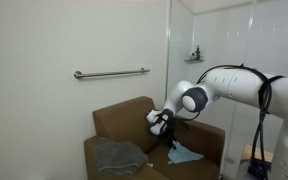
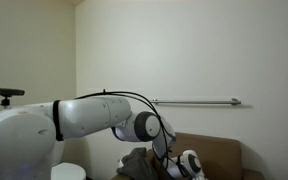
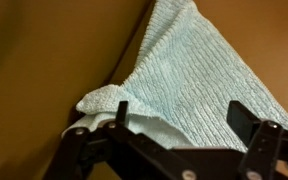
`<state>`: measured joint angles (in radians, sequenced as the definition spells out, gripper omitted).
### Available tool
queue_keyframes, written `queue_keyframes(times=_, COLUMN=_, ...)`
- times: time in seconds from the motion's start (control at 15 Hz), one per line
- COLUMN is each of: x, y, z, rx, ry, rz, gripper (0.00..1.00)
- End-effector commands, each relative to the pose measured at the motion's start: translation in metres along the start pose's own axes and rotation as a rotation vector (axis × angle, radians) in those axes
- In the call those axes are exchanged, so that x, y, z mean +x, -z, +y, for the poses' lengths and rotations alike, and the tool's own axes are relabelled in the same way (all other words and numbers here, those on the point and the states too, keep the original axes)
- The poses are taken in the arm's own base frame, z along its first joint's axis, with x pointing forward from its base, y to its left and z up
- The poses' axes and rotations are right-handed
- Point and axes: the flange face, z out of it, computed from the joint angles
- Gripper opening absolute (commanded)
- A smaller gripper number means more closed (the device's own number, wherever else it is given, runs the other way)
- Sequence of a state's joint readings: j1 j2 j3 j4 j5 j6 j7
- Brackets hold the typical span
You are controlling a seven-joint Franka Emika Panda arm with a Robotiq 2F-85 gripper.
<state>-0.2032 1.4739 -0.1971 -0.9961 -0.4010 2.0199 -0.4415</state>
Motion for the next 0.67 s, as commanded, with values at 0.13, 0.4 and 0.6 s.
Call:
queue_keyframes(times=0.13, x=-0.013, y=-0.035, z=0.000, rx=0.126, ry=0.164, rz=0.021, gripper=1.00)
queue_keyframes(times=0.4, x=-0.016, y=-0.055, z=0.001, rx=0.152, ry=0.150, rz=0.067, gripper=1.00)
queue_keyframes(times=0.6, x=-0.010, y=-0.054, z=-0.004, rx=0.128, ry=0.147, rz=0.087, gripper=1.00)
